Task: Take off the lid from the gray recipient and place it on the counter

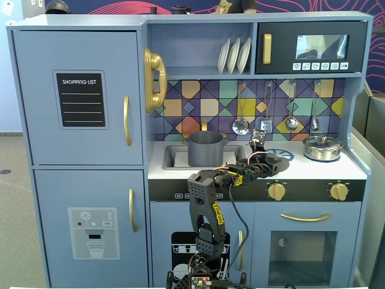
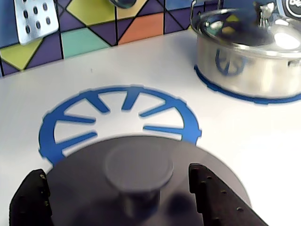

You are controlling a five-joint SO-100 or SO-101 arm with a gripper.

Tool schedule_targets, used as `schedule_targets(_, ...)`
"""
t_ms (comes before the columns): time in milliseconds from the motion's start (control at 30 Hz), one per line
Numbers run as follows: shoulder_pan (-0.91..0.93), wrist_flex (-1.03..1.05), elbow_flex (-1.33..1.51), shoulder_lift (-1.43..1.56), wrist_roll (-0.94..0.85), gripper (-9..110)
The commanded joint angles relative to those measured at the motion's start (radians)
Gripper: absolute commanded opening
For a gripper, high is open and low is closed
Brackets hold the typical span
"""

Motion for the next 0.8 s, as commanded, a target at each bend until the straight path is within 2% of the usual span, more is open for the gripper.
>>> schedule_targets(0,0.0,0.057,-0.132,0.098,0.008,30)
schedule_targets(133,-0.006,0.193,-0.152,0.218,0.015,28)
schedule_targets(200,-0.021,0.322,-0.115,0.337,0.012,21)
schedule_targets(367,-0.123,0.925,-0.061,0.675,0.077,0)
schedule_targets(433,-0.189,1.134,-0.046,0.785,0.135,0)
schedule_targets(567,-0.353,1.382,0.057,0.965,0.15,0)
schedule_targets(667,-0.451,1.506,0.17,1.046,0.081,0)
schedule_targets(767,-0.531,1.513,0.327,1.112,0.126,0)
